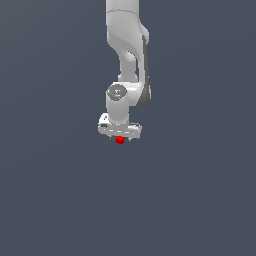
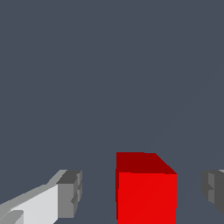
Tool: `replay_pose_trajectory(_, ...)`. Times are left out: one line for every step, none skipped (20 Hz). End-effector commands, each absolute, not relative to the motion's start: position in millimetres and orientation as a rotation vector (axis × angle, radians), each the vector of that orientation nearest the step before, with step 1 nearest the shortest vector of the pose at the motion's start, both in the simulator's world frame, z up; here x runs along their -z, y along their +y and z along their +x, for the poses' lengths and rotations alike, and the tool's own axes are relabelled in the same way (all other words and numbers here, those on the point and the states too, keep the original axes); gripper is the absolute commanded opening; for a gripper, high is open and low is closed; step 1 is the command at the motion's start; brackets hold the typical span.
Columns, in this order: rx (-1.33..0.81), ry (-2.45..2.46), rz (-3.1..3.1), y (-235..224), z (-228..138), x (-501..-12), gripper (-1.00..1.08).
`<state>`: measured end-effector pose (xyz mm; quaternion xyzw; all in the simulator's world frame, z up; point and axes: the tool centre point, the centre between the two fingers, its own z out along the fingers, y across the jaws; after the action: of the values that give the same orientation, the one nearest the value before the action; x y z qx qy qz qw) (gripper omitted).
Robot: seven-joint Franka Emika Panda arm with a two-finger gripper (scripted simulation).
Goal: Lift up the red cube by 0.2 meters.
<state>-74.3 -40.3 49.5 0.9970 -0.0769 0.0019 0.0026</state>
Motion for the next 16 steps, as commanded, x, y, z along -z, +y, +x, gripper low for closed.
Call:
replay_pose_trajectory(-0.004,-0.262,3.127,-41.5,-81.9,-37.2,1.0)
replay_pose_trajectory(-0.003,-0.268,3.127,-41.8,-84.1,-33.3,1.0)
replay_pose_trajectory(-0.002,-0.273,3.127,-42.0,-86.0,-30.0,1.0)
replay_pose_trajectory(-0.002,-0.277,3.127,-42.2,-87.6,-27.1,1.0)
replay_pose_trajectory(-0.001,-0.281,3.127,-42.3,-88.8,-24.8,1.0)
replay_pose_trajectory(-0.001,-0.283,3.127,-42.4,-89.8,-22.9,1.0)
replay_pose_trajectory(0.0,-0.285,3.128,-42.5,-90.4,-21.6,1.0)
replay_pose_trajectory(0.0,-0.286,3.128,-42.5,-90.8,-20.8,1.0)
replay_pose_trajectory(0.0,-0.286,3.128,-42.3,-90.9,-20.6,1.0)
replay_pose_trajectory(0.0,-0.286,3.128,-42.3,-90.9,-20.6,-1.0)
replay_pose_trajectory(0.0,-0.286,3.128,-42.3,-90.9,-20.6,-1.0)
replay_pose_trajectory(0.0,-0.286,3.128,-42.3,-90.9,-20.6,-1.0)
replay_pose_trajectory(0.0,-0.286,3.128,-42.3,-90.9,-20.6,-1.0)
replay_pose_trajectory(0.0,-0.286,3.128,-42.3,-90.9,-20.6,-1.0)
replay_pose_trajectory(0.0,-0.286,3.128,-42.3,-90.9,-20.6,-1.0)
replay_pose_trajectory(0.0,-0.286,3.128,-42.3,-90.9,-20.6,-1.0)
